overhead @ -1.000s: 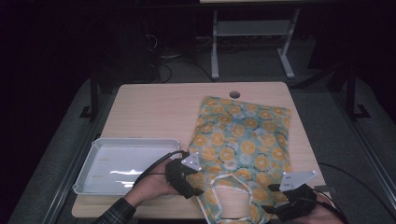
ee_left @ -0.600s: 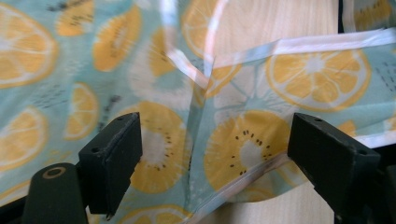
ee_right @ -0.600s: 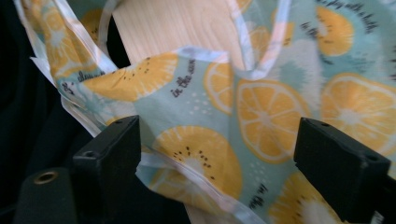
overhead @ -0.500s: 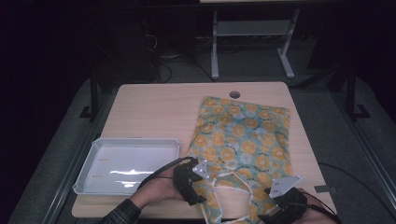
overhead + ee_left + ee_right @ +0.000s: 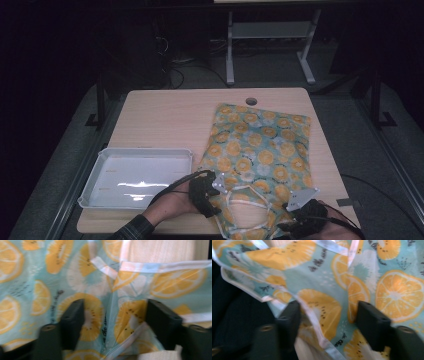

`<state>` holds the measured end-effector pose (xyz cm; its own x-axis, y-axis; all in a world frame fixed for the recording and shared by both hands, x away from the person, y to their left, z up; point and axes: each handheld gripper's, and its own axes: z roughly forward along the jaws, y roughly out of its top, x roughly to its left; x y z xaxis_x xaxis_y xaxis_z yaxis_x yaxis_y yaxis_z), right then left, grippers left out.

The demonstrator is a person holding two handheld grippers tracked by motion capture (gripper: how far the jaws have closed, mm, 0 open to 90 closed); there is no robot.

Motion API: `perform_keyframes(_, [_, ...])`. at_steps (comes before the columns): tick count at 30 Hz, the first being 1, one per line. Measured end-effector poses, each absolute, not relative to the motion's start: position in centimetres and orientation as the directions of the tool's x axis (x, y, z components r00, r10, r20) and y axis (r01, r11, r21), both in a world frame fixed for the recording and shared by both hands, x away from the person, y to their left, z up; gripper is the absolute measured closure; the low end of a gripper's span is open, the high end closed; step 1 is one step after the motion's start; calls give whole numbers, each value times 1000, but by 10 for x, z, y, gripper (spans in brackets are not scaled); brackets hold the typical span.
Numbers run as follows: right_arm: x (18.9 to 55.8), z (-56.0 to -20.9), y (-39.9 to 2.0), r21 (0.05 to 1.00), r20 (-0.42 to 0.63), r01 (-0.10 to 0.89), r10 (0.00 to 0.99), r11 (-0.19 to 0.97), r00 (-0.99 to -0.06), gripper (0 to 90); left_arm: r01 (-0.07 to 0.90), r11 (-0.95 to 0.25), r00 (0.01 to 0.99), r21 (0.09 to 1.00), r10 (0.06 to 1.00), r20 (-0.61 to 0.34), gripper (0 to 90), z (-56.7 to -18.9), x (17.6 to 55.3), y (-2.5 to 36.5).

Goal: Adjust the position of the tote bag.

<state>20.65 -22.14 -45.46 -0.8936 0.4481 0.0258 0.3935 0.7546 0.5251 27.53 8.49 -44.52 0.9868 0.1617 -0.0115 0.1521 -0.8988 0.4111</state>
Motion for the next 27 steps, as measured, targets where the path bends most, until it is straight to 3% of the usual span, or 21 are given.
perform_keyframes(7, [212, -452, -224, 528, 32, 411, 467, 743, -884, 728, 160, -891, 985, 425, 170, -14, 755, -443, 279, 85])
perform_keyframes(11, [213, -452, -223, 524, 39, 413, 463, 745, -885, 835, 156, -892, 986, 424, 164, -18, 866, -443, 279, 83])
perform_keyframes(27, [207, -439, -232, 557, 100, 435, 463, 708, -881, 885, 200, -841, 978, 502, 139, -156, 899, -427, 277, 95])
